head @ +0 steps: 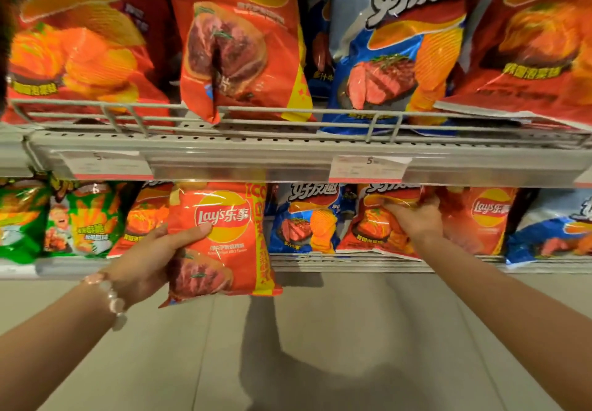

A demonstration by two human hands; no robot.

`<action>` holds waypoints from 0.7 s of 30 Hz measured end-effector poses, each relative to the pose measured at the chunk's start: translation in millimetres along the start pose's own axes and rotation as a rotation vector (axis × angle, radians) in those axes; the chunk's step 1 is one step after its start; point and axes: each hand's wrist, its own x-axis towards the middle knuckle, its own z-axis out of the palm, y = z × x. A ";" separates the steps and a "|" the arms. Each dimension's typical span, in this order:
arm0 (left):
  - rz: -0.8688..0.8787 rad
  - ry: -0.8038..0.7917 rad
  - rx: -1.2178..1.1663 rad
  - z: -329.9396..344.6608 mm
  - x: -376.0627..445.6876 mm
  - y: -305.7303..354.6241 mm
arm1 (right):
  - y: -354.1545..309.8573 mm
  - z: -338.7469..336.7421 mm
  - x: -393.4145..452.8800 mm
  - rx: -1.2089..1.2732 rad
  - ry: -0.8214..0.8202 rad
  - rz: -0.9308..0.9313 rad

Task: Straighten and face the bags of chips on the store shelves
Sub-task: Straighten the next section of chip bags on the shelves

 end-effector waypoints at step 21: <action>0.123 -0.019 -0.072 -71.6 19.0 -2.7 | -18.6 21.2 -92.4 0.330 -0.071 -0.136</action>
